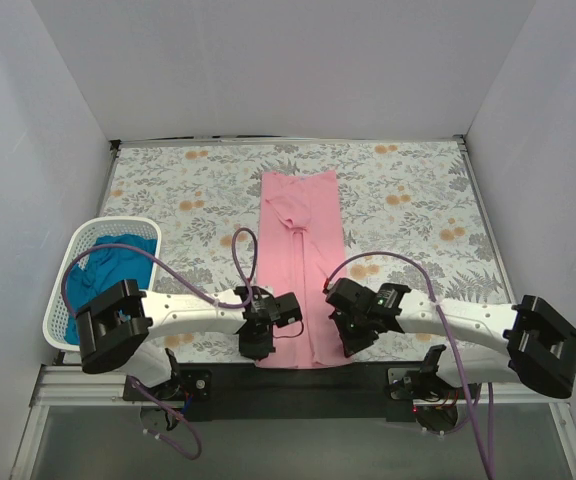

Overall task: Fold and stack the t-shirts
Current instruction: Fold the tshirt

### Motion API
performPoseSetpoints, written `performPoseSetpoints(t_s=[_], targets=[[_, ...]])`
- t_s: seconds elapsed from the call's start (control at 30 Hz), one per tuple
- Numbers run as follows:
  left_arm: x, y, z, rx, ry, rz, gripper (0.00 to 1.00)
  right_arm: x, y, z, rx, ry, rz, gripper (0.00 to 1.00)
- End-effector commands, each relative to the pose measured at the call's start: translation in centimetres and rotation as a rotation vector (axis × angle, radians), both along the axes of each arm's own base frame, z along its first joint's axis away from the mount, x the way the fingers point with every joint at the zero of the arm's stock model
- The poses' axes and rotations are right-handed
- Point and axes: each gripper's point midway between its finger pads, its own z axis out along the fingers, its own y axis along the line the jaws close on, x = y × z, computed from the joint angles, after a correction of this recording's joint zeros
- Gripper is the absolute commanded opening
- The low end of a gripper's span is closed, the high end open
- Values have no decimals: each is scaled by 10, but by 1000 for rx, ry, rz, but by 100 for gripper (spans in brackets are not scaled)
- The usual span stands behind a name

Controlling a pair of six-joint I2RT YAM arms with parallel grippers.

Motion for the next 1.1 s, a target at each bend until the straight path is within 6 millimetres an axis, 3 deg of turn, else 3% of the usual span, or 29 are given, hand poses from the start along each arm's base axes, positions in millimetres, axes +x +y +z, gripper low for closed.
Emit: performPoseSetpoints(t_s=[0.0, 0.1, 0.23, 0.5, 0.67, 0.7, 0.93, 1.07], targets=[[-36, 21, 10, 38, 85, 74, 0, -45, -18, 11, -15, 149, 40, 1], [-29, 6, 21, -42, 52, 61, 0, -31, -18, 20, -13, 76, 38, 1], [7, -7, 38, -66, -49, 54, 0, 22, -2, 56, -10, -99, 4, 1], [118, -5, 79, -161, -276, 179, 0, 119, 10, 103, 8, -258, -12, 1], [175, 5, 100, -159, -391, 220, 0, 171, 10, 122, -10, -329, -14, 1], [185, 4, 101, -164, -404, 227, 0, 185, 11, 133, 3, -357, -29, 1], [236, 10, 110, -173, -493, 243, 0, 237, 13, 146, -3, -399, -29, 1], [261, 10, 114, -178, -516, 246, 0, 260, 14, 143, -13, -399, -35, 1]])
